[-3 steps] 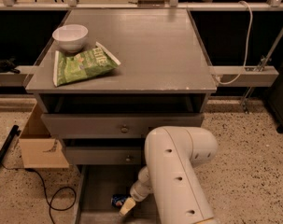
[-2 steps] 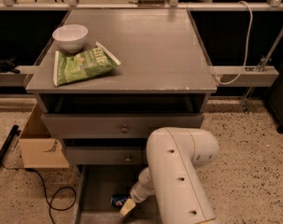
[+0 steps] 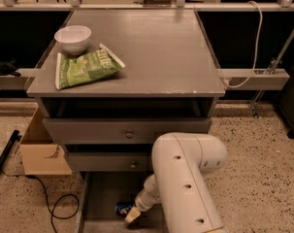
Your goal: Pick pepsi can from bottom drawer and place on counter
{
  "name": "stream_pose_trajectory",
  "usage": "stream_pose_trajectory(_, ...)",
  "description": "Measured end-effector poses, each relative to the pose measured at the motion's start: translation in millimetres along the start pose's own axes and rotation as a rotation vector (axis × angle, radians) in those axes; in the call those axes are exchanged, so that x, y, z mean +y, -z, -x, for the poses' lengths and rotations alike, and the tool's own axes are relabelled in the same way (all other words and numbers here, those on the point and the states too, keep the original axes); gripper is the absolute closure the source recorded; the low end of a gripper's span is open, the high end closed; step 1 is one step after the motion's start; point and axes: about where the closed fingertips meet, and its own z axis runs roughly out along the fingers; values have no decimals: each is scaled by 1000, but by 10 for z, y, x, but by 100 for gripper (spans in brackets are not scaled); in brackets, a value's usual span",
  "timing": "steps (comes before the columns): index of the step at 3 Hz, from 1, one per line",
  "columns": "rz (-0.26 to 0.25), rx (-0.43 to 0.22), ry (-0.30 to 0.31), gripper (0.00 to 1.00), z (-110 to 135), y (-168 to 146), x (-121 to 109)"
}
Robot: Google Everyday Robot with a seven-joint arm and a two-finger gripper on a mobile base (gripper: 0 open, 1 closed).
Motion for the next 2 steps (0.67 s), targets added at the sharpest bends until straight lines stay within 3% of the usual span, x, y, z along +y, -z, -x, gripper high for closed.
stream_pose_trajectory(1, 0, 0, 0, 50, 0, 0, 0)
stream_pose_trajectory(2, 0, 0, 0, 73, 0, -1, 1)
